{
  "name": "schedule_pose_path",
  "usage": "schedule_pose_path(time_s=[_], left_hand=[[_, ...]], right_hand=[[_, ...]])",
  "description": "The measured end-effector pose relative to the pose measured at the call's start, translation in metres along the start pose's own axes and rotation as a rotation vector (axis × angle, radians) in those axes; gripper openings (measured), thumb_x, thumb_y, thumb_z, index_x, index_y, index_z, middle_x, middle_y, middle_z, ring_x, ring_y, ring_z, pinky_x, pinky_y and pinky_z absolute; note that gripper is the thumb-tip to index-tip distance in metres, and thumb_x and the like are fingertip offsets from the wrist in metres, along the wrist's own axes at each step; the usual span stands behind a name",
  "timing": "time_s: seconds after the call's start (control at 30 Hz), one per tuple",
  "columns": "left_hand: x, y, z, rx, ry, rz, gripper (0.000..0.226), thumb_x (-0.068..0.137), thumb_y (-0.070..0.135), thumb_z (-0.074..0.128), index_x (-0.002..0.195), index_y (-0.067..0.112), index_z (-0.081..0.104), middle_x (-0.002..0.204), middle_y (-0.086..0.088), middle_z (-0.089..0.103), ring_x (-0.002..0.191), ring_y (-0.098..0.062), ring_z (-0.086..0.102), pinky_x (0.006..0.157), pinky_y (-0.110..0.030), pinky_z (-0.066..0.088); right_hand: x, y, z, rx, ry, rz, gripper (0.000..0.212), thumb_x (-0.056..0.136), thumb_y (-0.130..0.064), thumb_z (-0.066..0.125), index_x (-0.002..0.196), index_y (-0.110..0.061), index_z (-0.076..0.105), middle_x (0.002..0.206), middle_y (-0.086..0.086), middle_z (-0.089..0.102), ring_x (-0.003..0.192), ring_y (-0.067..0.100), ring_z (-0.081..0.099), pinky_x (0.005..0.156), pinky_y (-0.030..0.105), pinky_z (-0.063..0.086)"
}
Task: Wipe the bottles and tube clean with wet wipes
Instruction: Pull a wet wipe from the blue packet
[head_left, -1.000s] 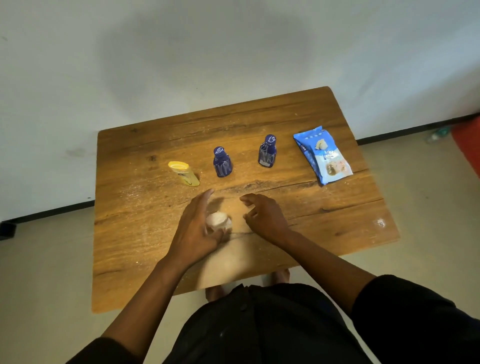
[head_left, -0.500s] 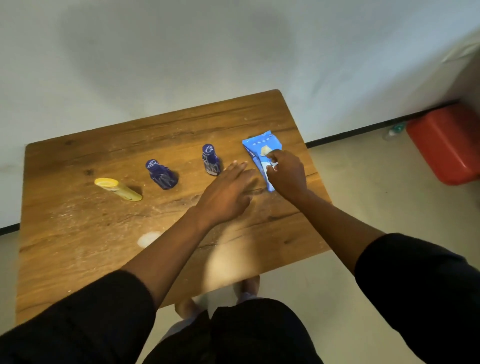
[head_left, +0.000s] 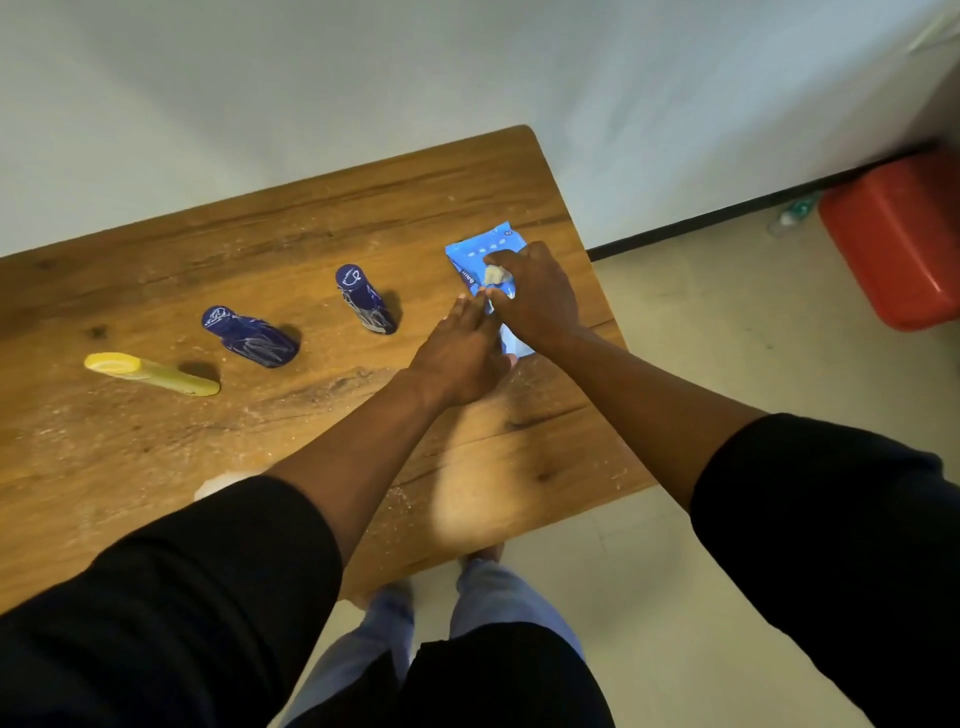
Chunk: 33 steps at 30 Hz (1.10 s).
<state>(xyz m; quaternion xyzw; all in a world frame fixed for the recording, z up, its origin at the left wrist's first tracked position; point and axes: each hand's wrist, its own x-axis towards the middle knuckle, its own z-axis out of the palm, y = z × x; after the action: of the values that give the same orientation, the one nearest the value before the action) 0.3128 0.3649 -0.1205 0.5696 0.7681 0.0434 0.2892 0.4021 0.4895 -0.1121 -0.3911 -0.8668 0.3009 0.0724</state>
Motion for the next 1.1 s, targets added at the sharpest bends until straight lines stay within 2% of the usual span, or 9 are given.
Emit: schedule_pose_path(time_s=[0.13, 0.27, 0.4, 0.47, 0.57, 0.67, 0.73, 0.9, 1.1], left_hand=[[0.003, 0.001, 0.006, -0.001, 0.003, -0.003, 0.101, 0.083, 0.069, 0.022, 0.165, 0.012, 0.007, 0.173, -0.018, 0.002, 0.160, -0.036, 0.002, 0.128, -0.050, 0.011], [-0.002, 0.013, 0.003, -0.063, -0.048, -0.092, 0.085, 0.102, 0.050, 0.050, 0.165, 0.009, 0.010, 0.172, -0.018, -0.003, 0.159, -0.038, -0.008, 0.129, -0.046, 0.007], [-0.014, 0.020, -0.010, -0.137, -0.050, -0.097, 0.079, 0.105, 0.042, 0.050, 0.164, 0.007, 0.011, 0.173, -0.014, -0.007, 0.159, -0.033, -0.012, 0.127, -0.039, 0.002], [-0.024, 0.020, -0.018, -0.198, -0.014, -0.101, 0.073, 0.104, 0.039, 0.053, 0.161, 0.005, 0.023, 0.172, -0.015, 0.005, 0.160, -0.034, -0.001, 0.128, -0.039, 0.009], [-0.051, 0.021, -0.034, -0.242, 0.106, -0.072, 0.048, 0.099, 0.026, 0.056, 0.141, 0.004, 0.049, 0.152, -0.014, 0.044, 0.142, -0.034, 0.041, 0.113, -0.040, 0.037], [-0.090, 0.012, -0.043, -0.410, 0.219, -0.147, 0.034, 0.101, 0.014, 0.055, 0.134, 0.007, 0.062, 0.139, -0.011, 0.061, 0.128, -0.028, 0.057, 0.105, -0.039, 0.046], [-0.116, 0.000, -0.051, -0.707, 0.281, -0.287, 0.030, 0.100, 0.009, 0.054, 0.126, 0.013, 0.068, 0.127, -0.007, 0.070, 0.117, -0.024, 0.066, 0.104, -0.042, 0.052], [-0.193, -0.019, -0.083, -1.497, 0.349, -0.507, 0.032, 0.109, 0.029, 0.047, 0.117, 0.005, 0.068, 0.112, -0.017, 0.076, 0.092, -0.030, 0.075, 0.083, -0.045, 0.062], [-0.262, -0.062, -0.095, -1.398, 0.416, -0.406, 0.020, 0.098, 0.008, 0.067, 0.116, -0.001, 0.072, 0.103, -0.027, 0.075, 0.074, -0.023, 0.073, 0.067, -0.028, 0.063]], right_hand=[[0.005, -0.001, 0.001, 0.052, 0.064, 0.016, 0.019, 0.096, -0.021, 0.067, 0.111, -0.020, 0.078, 0.120, 0.009, 0.067, 0.107, 0.021, 0.066, 0.080, 0.026, 0.045], [0.003, -0.014, -0.014, 0.191, 0.210, 0.031, 0.015, 0.095, -0.014, 0.066, 0.098, -0.016, 0.080, 0.105, 0.000, 0.076, 0.097, 0.016, 0.069, 0.081, 0.030, 0.053], [-0.012, -0.035, -0.041, 0.400, 0.286, 0.087, 0.010, 0.096, -0.019, 0.070, 0.095, -0.021, 0.080, 0.094, -0.012, 0.078, 0.088, 0.006, 0.071, 0.081, 0.028, 0.058], [-0.022, -0.046, -0.052, 0.556, 0.262, 0.150, 0.009, 0.095, -0.020, 0.071, 0.095, -0.019, 0.080, 0.094, -0.010, 0.079, 0.088, 0.009, 0.074, 0.082, 0.034, 0.063], [-0.045, -0.065, -0.064, 0.833, 0.155, 0.237, 0.014, 0.096, -0.012, 0.072, 0.106, -0.004, 0.078, 0.100, 0.009, 0.079, 0.085, 0.022, 0.079, 0.075, 0.044, 0.067], [-0.072, -0.093, -0.069, 1.033, 0.041, 0.298, 0.021, 0.100, -0.009, 0.069, 0.116, 0.005, 0.072, 0.102, 0.025, 0.076, 0.078, 0.024, 0.077, 0.067, 0.031, 0.066], [-0.085, -0.109, -0.066, 1.109, -0.003, 0.286, 0.024, 0.102, -0.008, 0.067, 0.119, 0.008, 0.069, 0.104, 0.029, 0.074, 0.077, 0.022, 0.075, 0.068, 0.028, 0.065], [-0.122, -0.154, -0.047, 1.179, -0.124, 0.301, 0.021, 0.104, -0.005, 0.060, 0.121, 0.005, 0.067, 0.103, 0.022, 0.074, 0.076, 0.018, 0.074, 0.072, 0.028, 0.066], [-0.164, -0.208, -0.012, 1.184, -0.208, 0.277, 0.013, 0.103, -0.008, 0.063, 0.113, -0.008, 0.071, 0.105, 0.016, 0.079, 0.088, 0.022, 0.078, 0.078, 0.031, 0.066]])
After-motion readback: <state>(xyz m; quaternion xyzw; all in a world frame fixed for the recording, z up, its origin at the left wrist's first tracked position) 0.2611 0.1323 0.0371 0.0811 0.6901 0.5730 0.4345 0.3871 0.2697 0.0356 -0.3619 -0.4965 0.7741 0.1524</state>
